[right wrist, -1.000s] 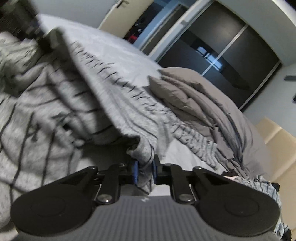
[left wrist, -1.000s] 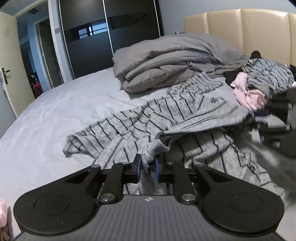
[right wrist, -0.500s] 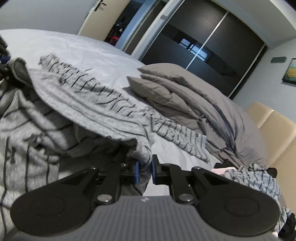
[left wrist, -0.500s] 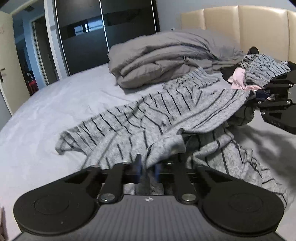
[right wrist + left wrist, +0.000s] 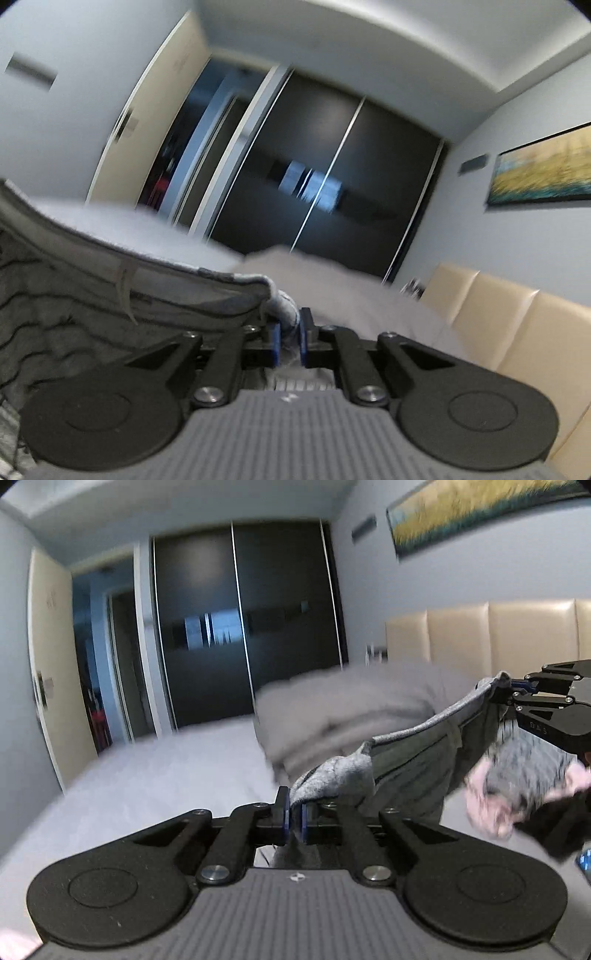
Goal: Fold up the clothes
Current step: 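Lift the shirt high with both grippers to shake it out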
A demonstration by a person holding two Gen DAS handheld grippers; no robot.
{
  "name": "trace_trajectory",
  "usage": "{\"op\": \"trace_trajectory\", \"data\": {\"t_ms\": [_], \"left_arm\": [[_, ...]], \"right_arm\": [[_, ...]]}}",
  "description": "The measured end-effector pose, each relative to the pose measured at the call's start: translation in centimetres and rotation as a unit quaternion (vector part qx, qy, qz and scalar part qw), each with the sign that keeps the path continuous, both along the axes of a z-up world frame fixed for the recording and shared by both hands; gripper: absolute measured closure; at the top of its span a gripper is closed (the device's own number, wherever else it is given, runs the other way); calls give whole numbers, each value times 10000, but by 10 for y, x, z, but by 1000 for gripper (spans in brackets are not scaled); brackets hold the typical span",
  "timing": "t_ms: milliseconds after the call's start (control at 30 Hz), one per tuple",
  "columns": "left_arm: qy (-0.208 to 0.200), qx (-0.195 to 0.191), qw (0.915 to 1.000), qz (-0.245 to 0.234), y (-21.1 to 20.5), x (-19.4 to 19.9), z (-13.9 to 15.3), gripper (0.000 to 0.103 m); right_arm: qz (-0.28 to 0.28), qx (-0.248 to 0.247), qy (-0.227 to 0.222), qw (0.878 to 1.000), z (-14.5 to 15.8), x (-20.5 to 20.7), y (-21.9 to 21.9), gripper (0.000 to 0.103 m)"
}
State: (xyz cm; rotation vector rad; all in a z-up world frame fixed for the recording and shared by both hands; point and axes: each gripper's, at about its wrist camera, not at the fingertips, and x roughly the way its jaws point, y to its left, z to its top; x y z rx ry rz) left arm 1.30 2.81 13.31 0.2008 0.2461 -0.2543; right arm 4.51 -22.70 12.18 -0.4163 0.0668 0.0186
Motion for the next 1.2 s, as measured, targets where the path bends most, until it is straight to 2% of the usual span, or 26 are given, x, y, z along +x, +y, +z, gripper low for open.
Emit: {"op": "trace_trajectory", "data": {"t_ms": [167,333,567,733,833,900,1000,1133,1200], "left_arm": [[-779,-81,9969,20,19,-43,83,99],[-1516,-206,9882,52,39,-97,148,99],[-2443,84,9697,12,39,-156,213,99],[-2762,105,9610,-38,34,-172,242,99],[-2919,97,9564,-32,31,-172,256,99],[-2923,92,9563,-43,31,-163,263,99],[-2662,164,9638,-11,32,-135,269,99],[-2162,304,9758,81,34,-79,262,99],[-2004,430,9786,167,34,-48,258,99]], "right_arm": [[158,194,-737,9970,72,-40,11,93],[392,320,-1459,9880,131,-93,21,93],[649,513,-2164,9728,201,-157,25,93],[786,457,-2536,9630,241,-190,23,93],[904,428,-2532,9622,259,-197,22,93],[975,368,-2435,9643,267,-194,21,93],[979,183,-2179,9709,269,-176,21,93],[904,164,-1641,9822,260,-125,22,93],[830,147,-1404,9865,256,-96,24,93]]}}
